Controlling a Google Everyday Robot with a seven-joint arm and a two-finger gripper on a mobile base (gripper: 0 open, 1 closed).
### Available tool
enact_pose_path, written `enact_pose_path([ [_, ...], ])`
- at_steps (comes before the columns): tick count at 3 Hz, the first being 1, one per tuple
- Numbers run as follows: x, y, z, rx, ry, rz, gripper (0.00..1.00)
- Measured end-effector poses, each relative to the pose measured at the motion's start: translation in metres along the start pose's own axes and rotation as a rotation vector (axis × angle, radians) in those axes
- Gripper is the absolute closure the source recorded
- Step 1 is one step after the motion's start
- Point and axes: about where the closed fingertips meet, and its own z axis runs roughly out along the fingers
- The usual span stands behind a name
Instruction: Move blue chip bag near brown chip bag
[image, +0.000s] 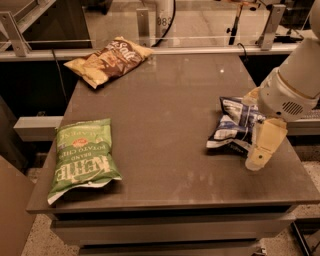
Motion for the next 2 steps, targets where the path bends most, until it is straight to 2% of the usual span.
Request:
enact_pose_path([
  [1,0.0033,-0.0020,0.0218,-0.045,0.011,0.002,0.18],
  [2,0.0028,-0.0055,0.0263,-0.051,0.021,-0.003,0.41],
])
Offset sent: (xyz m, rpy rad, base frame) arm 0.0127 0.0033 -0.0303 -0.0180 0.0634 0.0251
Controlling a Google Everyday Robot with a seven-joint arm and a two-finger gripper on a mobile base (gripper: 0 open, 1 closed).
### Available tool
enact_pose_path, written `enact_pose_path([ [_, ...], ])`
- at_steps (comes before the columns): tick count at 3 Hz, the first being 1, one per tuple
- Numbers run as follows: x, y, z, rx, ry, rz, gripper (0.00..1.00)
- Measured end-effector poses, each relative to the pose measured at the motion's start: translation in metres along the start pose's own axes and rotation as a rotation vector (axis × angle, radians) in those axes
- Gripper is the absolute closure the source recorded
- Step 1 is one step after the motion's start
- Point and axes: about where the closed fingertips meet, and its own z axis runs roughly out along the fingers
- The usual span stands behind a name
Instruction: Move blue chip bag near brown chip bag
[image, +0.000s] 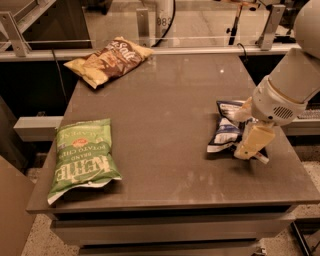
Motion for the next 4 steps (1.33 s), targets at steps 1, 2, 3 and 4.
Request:
enact_pose_path([
  [1,0.001,-0.010,-0.005,0.018,0.032,-0.003,0.65],
  [2,-0.005,-0.032,-0.033,0.091,0.072,-0.032,0.87],
  [3,-0.035,-0.067,-0.083,0.224,0.087,-0.099,1.00],
  [4,-0.034,-0.066,-0.082,0.223,0.088,-0.097,1.00],
])
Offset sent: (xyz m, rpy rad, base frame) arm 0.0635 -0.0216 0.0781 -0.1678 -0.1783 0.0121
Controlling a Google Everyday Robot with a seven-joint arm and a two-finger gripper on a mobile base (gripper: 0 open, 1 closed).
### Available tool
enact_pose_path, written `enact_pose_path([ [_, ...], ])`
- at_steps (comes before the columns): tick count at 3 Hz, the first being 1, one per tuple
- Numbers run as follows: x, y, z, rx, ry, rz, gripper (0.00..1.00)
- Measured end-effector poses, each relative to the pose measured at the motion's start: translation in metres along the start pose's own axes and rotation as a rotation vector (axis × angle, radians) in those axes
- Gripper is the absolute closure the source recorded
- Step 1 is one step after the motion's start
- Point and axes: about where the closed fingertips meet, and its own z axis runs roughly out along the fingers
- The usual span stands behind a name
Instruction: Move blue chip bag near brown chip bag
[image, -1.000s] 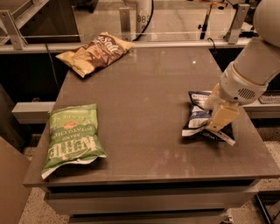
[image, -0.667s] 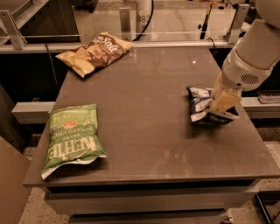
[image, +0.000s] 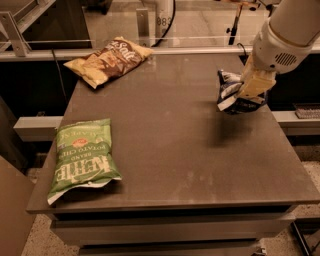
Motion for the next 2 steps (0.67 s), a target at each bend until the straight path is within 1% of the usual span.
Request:
enact_pose_path([
  [1,-0.008,-0.020,0.007,0.058,-0.012,-0.010,1.00],
  [2,-0.038,-0.068,0.019,0.146,-0.060,-0.101,1.00],
])
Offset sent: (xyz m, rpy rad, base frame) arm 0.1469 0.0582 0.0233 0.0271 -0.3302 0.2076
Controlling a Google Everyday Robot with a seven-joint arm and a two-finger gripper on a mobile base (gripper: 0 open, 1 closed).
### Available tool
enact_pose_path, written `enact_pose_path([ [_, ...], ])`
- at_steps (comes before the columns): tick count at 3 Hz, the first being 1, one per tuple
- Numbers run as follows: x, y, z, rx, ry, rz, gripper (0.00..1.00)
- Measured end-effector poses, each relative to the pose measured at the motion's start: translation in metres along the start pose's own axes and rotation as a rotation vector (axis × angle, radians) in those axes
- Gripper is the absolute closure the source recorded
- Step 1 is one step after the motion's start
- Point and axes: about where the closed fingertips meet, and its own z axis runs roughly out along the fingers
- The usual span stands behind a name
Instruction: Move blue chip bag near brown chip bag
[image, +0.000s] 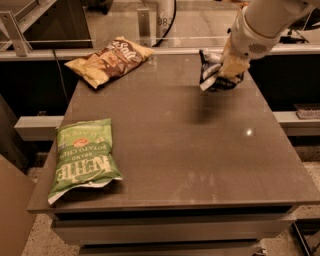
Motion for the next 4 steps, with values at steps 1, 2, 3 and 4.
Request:
enact_pose_path([
  [1,-0.040,-0.052,0.021,0.076,-0.120,-0.123,1.00],
  [2,-0.094,-0.090,0.046,0.112,-0.276,-0.250,1.00],
  [3,-0.147,-0.108,0.075,0.086,-0.441,-0.330,1.00],
  [4,-0.187,-0.112,0.084,0.050,-0.547,-0.384,1.00],
])
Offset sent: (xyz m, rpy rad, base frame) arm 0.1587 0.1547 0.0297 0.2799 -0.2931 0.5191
